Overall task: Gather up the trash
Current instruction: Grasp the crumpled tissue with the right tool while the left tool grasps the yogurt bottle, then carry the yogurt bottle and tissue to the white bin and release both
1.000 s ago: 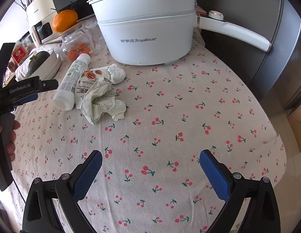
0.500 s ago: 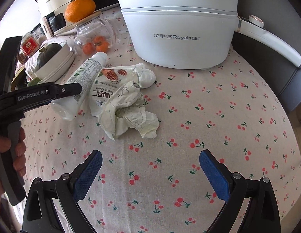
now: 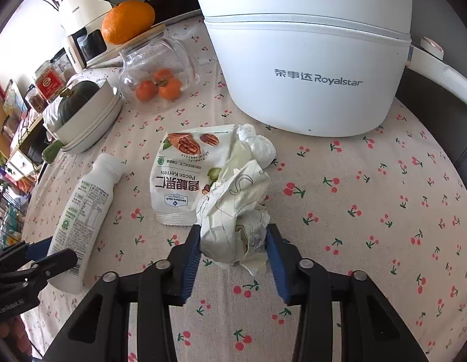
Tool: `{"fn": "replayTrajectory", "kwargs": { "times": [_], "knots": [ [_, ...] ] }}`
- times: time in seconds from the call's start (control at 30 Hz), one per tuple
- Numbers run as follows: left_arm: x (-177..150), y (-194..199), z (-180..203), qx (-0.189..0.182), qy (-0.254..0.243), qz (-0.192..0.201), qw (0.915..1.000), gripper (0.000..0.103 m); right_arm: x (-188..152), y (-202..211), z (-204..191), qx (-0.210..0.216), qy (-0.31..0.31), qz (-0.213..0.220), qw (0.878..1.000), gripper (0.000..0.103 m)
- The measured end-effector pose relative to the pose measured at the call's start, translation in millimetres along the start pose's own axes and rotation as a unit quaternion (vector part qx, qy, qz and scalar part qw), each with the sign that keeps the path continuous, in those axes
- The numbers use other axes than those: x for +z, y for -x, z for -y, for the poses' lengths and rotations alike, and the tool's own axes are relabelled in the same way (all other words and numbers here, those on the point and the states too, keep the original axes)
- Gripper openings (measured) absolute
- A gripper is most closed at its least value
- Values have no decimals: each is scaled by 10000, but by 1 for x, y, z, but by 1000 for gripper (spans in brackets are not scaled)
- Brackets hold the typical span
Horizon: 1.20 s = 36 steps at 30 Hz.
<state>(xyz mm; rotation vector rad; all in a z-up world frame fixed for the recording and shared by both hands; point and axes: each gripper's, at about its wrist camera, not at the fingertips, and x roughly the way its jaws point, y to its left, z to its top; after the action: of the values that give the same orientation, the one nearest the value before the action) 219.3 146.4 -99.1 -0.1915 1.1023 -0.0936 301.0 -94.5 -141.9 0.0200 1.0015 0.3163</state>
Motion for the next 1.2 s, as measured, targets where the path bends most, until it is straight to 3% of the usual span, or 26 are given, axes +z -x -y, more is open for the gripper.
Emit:
{"fn": "replayTrajectory", "kwargs": {
  "times": [0.2,0.47,0.53,0.57,0.67,0.73,0.77,0.83,0.87,0.9,1.2],
  "knots": [
    [-7,23,4,-151,104,112,9998,50,-13,27,8,-39,-61,-18,10000,30],
    [-34,66,25,-492,97,325,9982,48,-39,95,14,-43,-242,123,9996,30],
    [-42,77,29,-633,119,381,9972,39,-49,110,16,-80,-284,108,9995,30],
    [-45,82,30,-744,133,422,9962,2,-54,117,18,-88,-310,105,9994,30],
    [-54,84,41,-742,-57,488,9960,0,-71,136,23,-141,-327,111,9993,30],
    [-61,74,47,-856,-193,254,9958,0,-81,144,27,-220,-305,84,9993,30],
    [-64,69,48,-881,-148,210,9958,7,-85,148,30,-247,-313,79,9992,30],
    [-68,59,52,-890,-216,81,9958,44,-94,155,36,-273,-353,46,9990,30],
    [-69,54,54,-852,-242,27,9961,69,-98,158,38,-287,-352,16,9990,30],
    [-70,51,59,-828,-281,24,9962,73,-102,161,39,-310,-324,-23,9990,30],
    [-68,-3,85,-686,-396,-478,9957,70,-130,174,45,-453,-193,-476,9977,31]
  ]
}}
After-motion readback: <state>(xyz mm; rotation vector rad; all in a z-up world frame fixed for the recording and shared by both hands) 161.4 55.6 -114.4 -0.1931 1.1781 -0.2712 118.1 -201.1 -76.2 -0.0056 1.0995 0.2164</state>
